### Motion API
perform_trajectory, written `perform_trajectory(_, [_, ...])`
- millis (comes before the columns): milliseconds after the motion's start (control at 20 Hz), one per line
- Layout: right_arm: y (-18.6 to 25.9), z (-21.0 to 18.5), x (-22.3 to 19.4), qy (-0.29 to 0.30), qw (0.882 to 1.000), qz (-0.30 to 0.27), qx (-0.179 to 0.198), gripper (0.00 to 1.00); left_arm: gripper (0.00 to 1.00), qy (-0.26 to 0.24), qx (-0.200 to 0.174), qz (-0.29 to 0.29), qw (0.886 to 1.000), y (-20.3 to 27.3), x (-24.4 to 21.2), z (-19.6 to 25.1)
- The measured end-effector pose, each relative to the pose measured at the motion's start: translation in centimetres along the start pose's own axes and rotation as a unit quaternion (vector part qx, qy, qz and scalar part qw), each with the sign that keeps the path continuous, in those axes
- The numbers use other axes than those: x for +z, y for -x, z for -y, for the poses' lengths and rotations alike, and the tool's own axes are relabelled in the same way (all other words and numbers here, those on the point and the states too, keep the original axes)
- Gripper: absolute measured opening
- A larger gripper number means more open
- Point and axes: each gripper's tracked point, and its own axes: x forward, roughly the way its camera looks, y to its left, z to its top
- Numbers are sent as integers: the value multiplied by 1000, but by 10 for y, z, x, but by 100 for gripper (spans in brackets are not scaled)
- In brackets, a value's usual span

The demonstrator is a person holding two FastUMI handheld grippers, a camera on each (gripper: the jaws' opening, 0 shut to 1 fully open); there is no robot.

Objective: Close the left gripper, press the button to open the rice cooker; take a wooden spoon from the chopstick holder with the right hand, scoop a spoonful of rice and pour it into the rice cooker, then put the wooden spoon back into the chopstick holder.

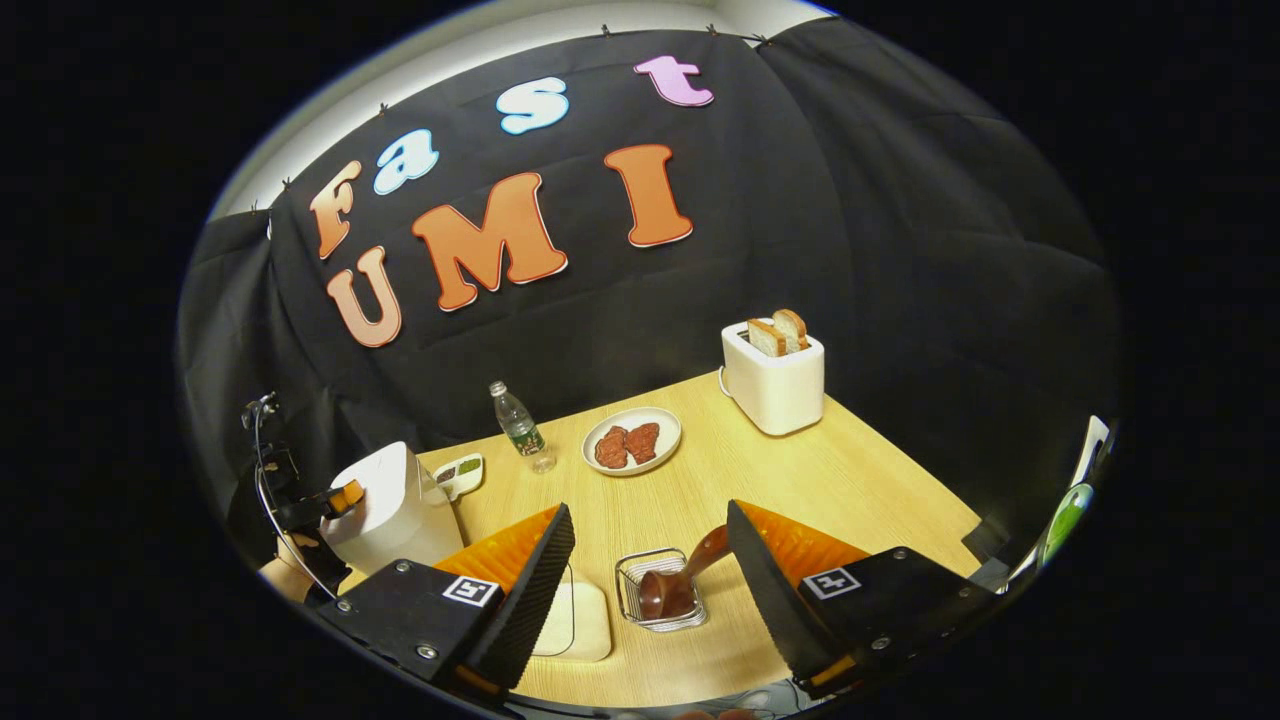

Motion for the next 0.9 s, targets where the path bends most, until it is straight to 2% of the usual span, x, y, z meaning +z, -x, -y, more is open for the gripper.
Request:
perform_trajectory(200, [5,-5,31,23,999,35,-1,95,100,2,-2,26,1000,41,43,-23])
perform_trajectory(400, [13,-15,74,50,996,79,0,95,100,46,-19,57,997,101,103,-45])
perform_trajectory(550, [38,-22,103,74,991,111,2,95,100,44,-27,91,995,154,145,-64])
perform_trajectory(900, [71,-59,162,121,977,177,9,95,100,33,-1,159,987,259,196,-116])
